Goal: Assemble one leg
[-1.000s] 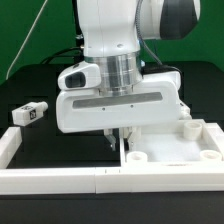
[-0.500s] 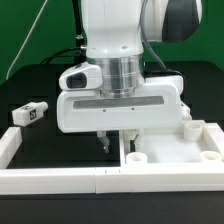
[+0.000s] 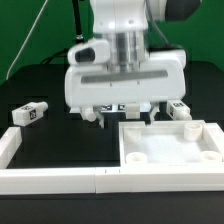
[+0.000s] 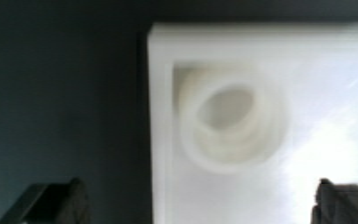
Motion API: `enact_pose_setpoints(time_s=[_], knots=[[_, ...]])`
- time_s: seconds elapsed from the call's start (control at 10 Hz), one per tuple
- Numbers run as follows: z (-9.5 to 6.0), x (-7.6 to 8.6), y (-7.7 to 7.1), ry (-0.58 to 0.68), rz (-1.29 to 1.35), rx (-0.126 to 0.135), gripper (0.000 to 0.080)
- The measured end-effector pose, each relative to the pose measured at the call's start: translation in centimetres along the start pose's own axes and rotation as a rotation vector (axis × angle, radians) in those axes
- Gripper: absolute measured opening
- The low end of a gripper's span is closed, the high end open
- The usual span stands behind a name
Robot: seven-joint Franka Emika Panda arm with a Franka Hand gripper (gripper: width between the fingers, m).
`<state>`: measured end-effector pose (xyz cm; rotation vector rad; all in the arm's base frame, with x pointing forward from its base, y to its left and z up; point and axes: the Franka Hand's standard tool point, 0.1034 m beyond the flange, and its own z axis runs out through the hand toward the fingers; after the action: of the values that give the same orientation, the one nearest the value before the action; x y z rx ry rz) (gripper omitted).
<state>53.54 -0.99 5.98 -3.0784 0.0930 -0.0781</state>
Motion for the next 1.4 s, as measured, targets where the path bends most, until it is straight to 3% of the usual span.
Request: enact_pose_setpoints(time_s=[0.1,0.2,0.3,0.4,0.5,0.7,0.9,1.4], knots=[[-1.0,0.7,0.1,0.014,0.037,0.002,0.0646],[-0.4,0.0,-0.1,-0.036,0.033,0.010,0.0649],[-0.4,-0.5,-0.5,-0.148,0.036,0.034,0.0649],[-0.6,-0.3,-0.9,-0.195,0.053,0.043,0.0649],[-0.7,-2.0,-2.1,-0.299,0.076,0.047,0.0649],[-0.7,-5.4,-3.5,-0.437,0.024,0.021,0.0649],[-0.1,-7.2,-2.3,-0.590,0.014,-0.003,0.0649],[0.7,-8.0,-2.4,-0.896,0.020,0.005,0.0649]])
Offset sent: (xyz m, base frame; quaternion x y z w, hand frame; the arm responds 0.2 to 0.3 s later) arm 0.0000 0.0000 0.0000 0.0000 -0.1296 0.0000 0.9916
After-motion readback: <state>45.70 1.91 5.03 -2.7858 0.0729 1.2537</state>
